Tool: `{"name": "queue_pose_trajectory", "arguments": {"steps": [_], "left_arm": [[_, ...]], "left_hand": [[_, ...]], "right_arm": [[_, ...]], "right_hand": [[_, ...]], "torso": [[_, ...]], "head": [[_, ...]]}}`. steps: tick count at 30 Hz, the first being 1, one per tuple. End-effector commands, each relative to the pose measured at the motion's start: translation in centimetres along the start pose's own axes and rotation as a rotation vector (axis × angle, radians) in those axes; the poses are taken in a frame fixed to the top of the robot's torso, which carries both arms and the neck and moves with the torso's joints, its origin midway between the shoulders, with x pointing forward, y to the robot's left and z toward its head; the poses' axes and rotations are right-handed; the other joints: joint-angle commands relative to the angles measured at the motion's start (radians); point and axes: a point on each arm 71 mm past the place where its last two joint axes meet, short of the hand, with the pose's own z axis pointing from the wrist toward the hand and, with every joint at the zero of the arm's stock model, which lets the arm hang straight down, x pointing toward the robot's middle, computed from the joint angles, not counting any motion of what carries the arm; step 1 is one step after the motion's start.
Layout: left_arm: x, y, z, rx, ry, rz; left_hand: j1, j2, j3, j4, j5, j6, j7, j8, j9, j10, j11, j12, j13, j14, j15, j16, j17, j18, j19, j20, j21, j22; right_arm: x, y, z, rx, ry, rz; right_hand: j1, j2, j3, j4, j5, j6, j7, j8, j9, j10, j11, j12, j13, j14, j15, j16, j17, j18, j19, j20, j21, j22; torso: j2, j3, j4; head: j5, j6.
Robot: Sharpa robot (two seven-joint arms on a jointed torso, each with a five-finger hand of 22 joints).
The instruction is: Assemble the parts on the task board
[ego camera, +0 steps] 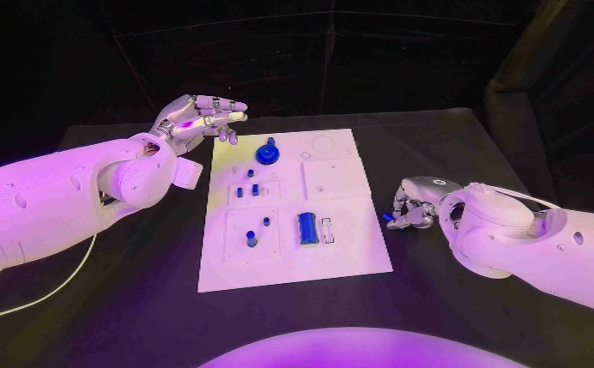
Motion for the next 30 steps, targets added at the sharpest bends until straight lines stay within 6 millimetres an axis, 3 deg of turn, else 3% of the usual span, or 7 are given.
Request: {"name": "queue_pose_trajectory", "arguments": {"steps": [1,10,14,18,21,27,30], "left_arm": [[0.13,-0.08,0.04,0.003,0.012,-0.008],[0.14,-0.06,0.00,0.002,0.013,-0.008],[0.14,-0.06,-0.01,0.002,0.013,-0.008],[0.11,-0.06,-0.04,0.002,0.012,-0.008],[0.11,-0.06,-0.05,0.002,0.012,-0.008],[0.10,-0.06,-0.06,0.003,0.012,-0.008],[0.09,-0.06,-0.06,0.002,0.012,-0.008]], "left_hand": [[0.000,0.009,-0.005,0.001,0.000,-0.007,-0.002,0.006,-0.001,-0.005,0.000,0.004,0.001,-0.006,-0.002,-0.004,-0.001,0.006,-0.007,0.003,-0.007,-0.001],[0.000,0.008,-0.006,0.001,-0.001,-0.008,-0.002,0.006,-0.001,-0.006,0.001,0.005,0.001,-0.007,-0.002,-0.004,-0.002,0.006,-0.007,0.003,-0.007,-0.001],[0.000,0.008,-0.006,0.001,-0.001,-0.008,-0.002,0.006,-0.001,-0.006,0.001,0.005,0.001,-0.007,-0.002,-0.004,-0.002,0.006,-0.007,0.003,-0.007,-0.001],[0.000,0.008,-0.006,0.001,-0.001,-0.008,-0.002,0.006,-0.001,-0.006,0.001,0.005,0.001,-0.007,-0.002,-0.004,-0.002,0.006,-0.007,0.003,-0.007,-0.001],[-0.001,0.008,-0.007,0.000,-0.001,-0.009,-0.002,0.006,-0.001,-0.007,0.001,0.005,0.001,-0.007,-0.002,-0.004,-0.002,0.006,-0.007,0.003,-0.008,-0.002],[-0.001,0.008,-0.007,0.000,-0.001,-0.009,-0.002,0.006,-0.001,-0.007,0.001,0.005,0.001,-0.007,-0.002,-0.004,-0.002,0.006,-0.007,0.003,-0.008,-0.002],[-0.001,0.008,-0.007,0.000,-0.001,-0.009,-0.002,0.006,-0.001,-0.007,0.001,0.005,0.001,-0.007,-0.002,-0.004,-0.002,0.006,-0.007,0.003,-0.008,-0.002]], "right_arm": [[0.94,-0.60,0.07,0.042,0.051,-0.048],[0.90,-0.19,0.30,0.051,0.041,-0.124],[0.87,-0.14,0.39,0.059,0.036,-0.151],[0.82,-0.04,0.36,0.061,0.029,-0.149],[0.74,0.09,0.26,0.057,0.018,-0.130],[0.57,0.17,-0.20,0.052,-0.001,-0.052],[0.46,0.06,-0.60,0.053,-0.008,0.007]], "right_hand": [[-0.012,-0.006,-0.012,0.001,-0.004,-0.036,0.020,-0.022,-0.028,-0.008,0.004,-0.008,-0.004,0.060,0.008,-0.004,0.037,0.001,0.002,0.009,-0.006,0.008],[-0.001,-0.003,-0.019,-0.006,0.016,-0.052,0.026,-0.033,-0.042,-0.022,0.009,-0.023,-0.015,0.059,0.012,-0.007,0.036,0.002,0.000,0.014,-0.008,0.007],[0.047,0.030,0.005,-0.028,0.068,-0.031,0.022,-0.028,-0.050,-0.018,0.004,-0.016,-0.010,0.061,0.009,-0.003,0.043,0.000,0.005,0.013,-0.002,0.017],[0.112,0.086,0.074,-0.056,-0.032,0.011,0.008,-0.029,-0.065,-0.009,-0.010,-0.005,-0.002,0.062,-0.003,-0.002,0.048,-0.001,0.009,0.003,0.003,0.024],[0.128,0.107,0.118,-0.067,-0.040,0.039,-0.001,-0.032,-0.073,-0.001,-0.018,0.002,0.004,0.064,-0.009,0.002,0.055,-0.003,0.013,-0.002,0.008,0.032],[0.110,0.103,0.176,-0.068,-0.012,0.068,-0.010,-0.043,-0.088,0.015,-0.026,0.015,0.014,0.066,-0.015,0.008,0.066,-0.005,0.017,-0.009,0.014,0.041],[0.076,0.073,0.260,-0.068,-0.001,0.088,-0.008,-0.063,-0.105,0.021,-0.029,0.011,0.013,0.067,-0.016,0.009,0.070,-0.005,0.018,-0.013,0.014,0.042]], "torso": [[0.000,-0.0003,-0.0001],[0.000,-0.0004,0.0003],[0.000,-0.0003,0.0002],[-0.001,-0.0009,-0.0010],[-0.001,-0.0005,-0.0011],[-0.001,0.0001,0.0003],[0.000,-0.0003,0.0002]], "head": [[0.001,0.000],[-0.003,-0.001],[-0.003,-0.002],[-0.003,-0.001],[-0.002,-0.001],[-0.003,0.001],[-0.002,0.001]]}}
